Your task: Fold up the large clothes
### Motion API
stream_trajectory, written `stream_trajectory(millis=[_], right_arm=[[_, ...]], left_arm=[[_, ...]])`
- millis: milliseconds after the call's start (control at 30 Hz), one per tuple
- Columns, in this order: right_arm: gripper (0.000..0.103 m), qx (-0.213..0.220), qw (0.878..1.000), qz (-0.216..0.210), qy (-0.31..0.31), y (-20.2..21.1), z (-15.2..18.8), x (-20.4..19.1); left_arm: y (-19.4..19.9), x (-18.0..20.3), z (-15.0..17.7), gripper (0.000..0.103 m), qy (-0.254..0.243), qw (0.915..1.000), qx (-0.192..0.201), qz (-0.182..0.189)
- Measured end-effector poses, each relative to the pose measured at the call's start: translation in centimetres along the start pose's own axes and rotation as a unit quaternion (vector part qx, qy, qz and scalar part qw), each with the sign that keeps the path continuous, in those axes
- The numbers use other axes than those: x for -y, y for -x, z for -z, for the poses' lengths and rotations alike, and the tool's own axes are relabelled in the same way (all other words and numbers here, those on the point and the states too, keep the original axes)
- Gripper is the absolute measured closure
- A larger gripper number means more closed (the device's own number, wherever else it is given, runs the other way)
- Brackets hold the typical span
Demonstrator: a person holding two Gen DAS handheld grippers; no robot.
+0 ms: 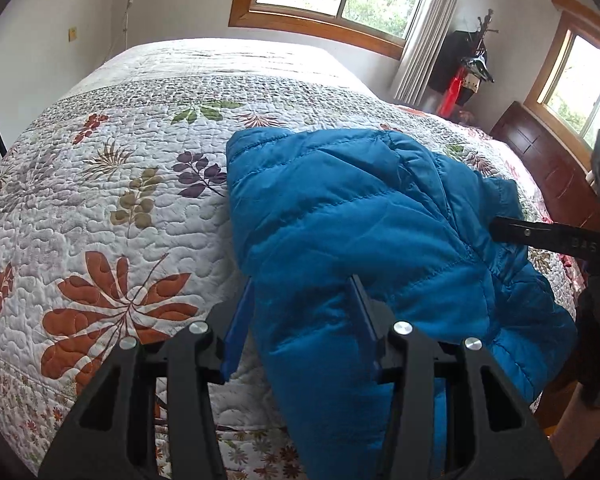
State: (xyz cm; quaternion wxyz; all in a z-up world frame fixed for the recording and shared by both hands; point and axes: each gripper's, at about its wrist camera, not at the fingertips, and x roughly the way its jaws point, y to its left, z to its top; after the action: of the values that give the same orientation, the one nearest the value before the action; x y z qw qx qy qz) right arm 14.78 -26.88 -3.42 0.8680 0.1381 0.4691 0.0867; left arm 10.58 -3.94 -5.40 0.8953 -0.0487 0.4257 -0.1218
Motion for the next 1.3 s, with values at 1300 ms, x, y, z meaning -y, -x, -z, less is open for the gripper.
stream_trajectory(millis=[1300], right_arm=[[0.087,0.039,0.99,0.139,-0.008,-0.8,6.9,-0.5]], left_arm=[[-3.0,3.1,1.7,0.09,-0.024,0.9996,-0.007,0.012]])
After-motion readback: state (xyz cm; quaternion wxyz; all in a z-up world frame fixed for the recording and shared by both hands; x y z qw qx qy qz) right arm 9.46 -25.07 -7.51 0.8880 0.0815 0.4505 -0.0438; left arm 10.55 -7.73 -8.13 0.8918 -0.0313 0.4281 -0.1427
